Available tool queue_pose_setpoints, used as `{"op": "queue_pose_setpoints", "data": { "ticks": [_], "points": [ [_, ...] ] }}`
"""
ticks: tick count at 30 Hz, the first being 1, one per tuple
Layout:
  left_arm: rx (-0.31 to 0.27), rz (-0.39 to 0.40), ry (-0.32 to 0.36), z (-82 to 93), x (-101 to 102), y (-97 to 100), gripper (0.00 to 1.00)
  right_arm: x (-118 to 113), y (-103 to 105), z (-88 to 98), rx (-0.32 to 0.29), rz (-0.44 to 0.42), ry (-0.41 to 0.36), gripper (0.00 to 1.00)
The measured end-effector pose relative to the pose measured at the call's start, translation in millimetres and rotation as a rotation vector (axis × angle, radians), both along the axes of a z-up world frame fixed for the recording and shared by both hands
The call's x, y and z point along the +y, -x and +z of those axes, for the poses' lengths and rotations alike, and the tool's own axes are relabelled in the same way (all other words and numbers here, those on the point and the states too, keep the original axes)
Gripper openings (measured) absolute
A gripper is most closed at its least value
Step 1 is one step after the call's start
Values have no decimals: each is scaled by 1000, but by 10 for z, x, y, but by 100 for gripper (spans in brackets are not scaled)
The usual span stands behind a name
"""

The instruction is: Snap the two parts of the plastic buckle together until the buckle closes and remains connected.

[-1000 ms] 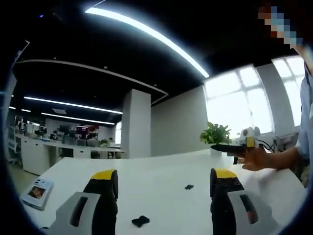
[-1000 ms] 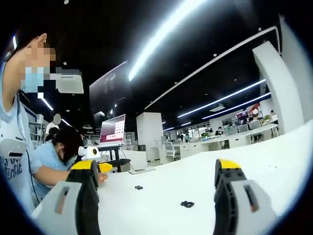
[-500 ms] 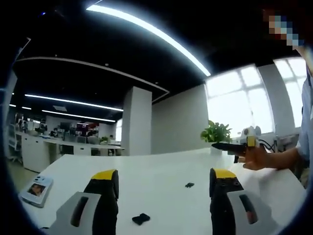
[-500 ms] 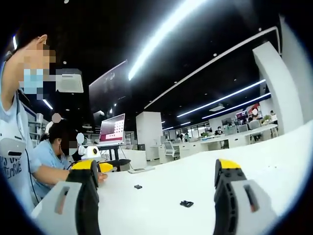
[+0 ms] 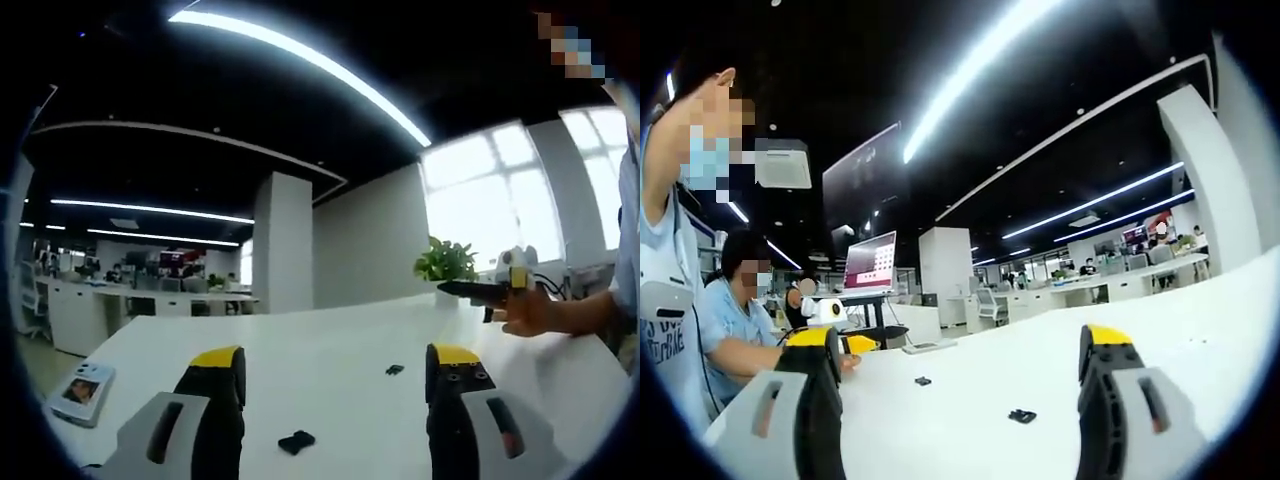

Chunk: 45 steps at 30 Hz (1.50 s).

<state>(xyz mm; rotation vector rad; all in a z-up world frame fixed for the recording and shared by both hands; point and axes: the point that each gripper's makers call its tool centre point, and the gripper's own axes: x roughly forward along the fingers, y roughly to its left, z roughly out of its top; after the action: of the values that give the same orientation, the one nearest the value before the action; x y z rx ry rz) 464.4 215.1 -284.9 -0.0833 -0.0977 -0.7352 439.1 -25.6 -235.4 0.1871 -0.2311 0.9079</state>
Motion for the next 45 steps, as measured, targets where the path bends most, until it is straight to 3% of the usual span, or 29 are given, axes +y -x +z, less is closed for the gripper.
{"op": "queue_pose_setpoints", "data": {
  "ticks": [9, 17, 23, 26, 30, 35, 38, 42, 45],
  "points": [
    [16, -3, -34, -66, -25, -28, 72, -19, -5, 8, -3, -5, 2, 100],
    [86, 5, -121, -287, -32, -92, 66, 6, -3, -1, 0, 6, 1, 100],
    [111, 14, -144, -361, -12, -124, 65, 29, 6, -3, -2, 10, 7, 99],
    [94, 13, -137, -342, -5, -123, 65, 20, -2, 1, -2, 9, 4, 99],
    [117, -7, -122, -255, -52, -145, 66, 12, 5, 17, -3, 8, 1, 99],
    [58, -44, -205, -82, -119, -152, 66, 19, 31, 55, -13, 11, -3, 99],
    [59, -70, -161, -9, -79, -214, 67, 42, 33, 37, -11, 13, 6, 99],
    [99, -143, -153, -83, -52, -269, 70, 43, 38, 39, -14, 13, 10, 99],
    [84, -180, -180, -153, -36, -235, 66, 28, 40, 50, -16, 10, 9, 99]
  ]
}}
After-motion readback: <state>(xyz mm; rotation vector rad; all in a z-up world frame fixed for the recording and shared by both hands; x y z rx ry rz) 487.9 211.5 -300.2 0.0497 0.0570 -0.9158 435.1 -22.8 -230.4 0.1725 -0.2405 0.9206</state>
